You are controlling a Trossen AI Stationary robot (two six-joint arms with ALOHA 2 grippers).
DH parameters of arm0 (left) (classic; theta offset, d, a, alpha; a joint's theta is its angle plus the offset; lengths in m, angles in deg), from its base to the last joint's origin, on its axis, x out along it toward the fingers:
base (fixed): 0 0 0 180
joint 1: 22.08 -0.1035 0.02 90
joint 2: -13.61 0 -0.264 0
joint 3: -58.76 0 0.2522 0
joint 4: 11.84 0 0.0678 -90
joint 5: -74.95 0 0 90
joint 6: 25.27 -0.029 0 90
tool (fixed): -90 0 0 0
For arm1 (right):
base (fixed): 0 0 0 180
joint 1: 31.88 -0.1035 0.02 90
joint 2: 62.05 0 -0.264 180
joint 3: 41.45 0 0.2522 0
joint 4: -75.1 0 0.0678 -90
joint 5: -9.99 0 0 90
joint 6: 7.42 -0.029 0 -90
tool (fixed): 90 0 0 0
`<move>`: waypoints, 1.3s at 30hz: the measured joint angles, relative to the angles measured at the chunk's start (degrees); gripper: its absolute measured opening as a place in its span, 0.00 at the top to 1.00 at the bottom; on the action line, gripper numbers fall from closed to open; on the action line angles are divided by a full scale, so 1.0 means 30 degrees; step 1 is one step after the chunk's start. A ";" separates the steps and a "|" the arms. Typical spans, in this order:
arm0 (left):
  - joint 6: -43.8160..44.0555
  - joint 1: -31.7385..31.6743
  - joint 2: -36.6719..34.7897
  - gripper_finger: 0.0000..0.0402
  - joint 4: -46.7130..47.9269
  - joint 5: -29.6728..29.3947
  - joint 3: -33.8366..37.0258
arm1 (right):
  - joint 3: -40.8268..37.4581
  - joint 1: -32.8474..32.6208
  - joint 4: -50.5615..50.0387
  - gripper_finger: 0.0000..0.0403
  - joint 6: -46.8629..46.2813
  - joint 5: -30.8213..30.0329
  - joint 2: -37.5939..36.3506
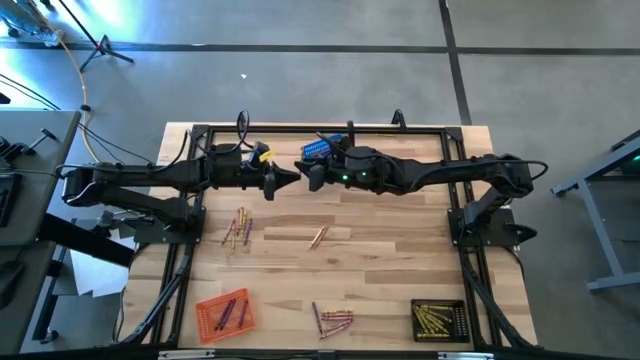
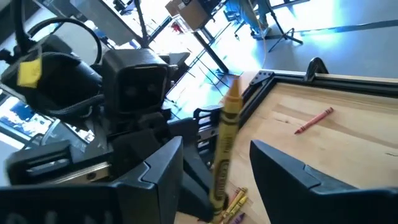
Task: Sort crayons
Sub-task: Put the yellow crayon into the black bin
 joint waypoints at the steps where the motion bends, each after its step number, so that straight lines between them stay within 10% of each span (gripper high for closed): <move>1: -0.0013 0.0087 0.0026 0.99 -0.0195 0.0000 0.0001 | 0.0000 0.0000 0.0000 0.58 0.0022 -0.0058 0.0000; 14: -0.1048 0.0154 0.0051 0.99 -0.0340 -0.0398 0.0015 | -0.0007 0.0000 0.0036 0.96 -0.0466 -0.0020 0.0000; 27: -0.3045 0.0110 0.0051 0.78 -0.0262 -0.0488 0.0017 | -0.0029 0.0977 -0.5894 0.98 -0.0835 0.1352 -0.1837; 39: -0.3048 0.0089 0.0051 0.75 0.3007 -0.0255 0.0022 | -0.0036 -0.4110 -2.1748 0.98 -0.0222 1.2995 -0.4320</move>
